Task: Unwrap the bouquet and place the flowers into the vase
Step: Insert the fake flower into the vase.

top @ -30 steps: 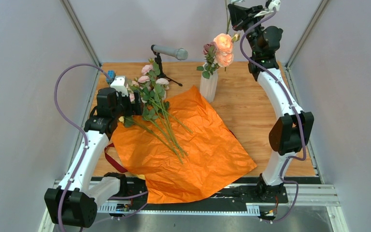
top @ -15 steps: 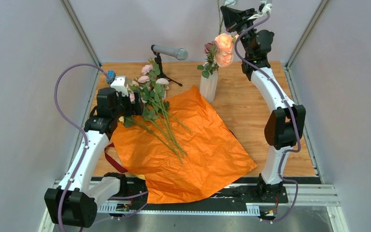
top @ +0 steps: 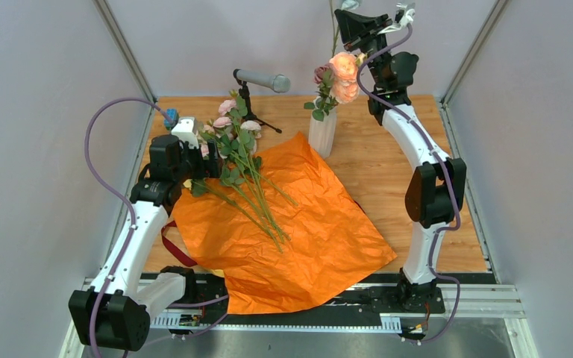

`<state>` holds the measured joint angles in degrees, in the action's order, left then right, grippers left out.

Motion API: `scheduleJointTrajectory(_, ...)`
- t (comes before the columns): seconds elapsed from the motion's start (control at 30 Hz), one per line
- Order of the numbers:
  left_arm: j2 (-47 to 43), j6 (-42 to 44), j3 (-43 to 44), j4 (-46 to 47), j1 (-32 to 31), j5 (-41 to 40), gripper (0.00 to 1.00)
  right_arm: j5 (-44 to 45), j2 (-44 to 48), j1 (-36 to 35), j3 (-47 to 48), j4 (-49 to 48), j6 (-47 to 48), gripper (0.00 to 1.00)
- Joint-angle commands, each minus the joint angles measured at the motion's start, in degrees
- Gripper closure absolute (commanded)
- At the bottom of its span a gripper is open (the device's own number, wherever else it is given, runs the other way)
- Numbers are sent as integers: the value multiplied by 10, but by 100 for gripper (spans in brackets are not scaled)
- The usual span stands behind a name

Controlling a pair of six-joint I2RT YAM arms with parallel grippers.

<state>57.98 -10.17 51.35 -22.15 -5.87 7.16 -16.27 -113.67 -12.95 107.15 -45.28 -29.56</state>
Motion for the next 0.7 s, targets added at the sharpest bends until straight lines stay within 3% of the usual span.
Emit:
scheduleJointTrajectory(0.0, 0, 11, 1, 23, 4, 7, 0, -27, -6, -1, -9, -65, -7, 100)
scheduleJointTrajectory(0.67, 6, 11, 0, 25, 4, 12, 0, -64, 28, 0, -141, -114, 6, 100)
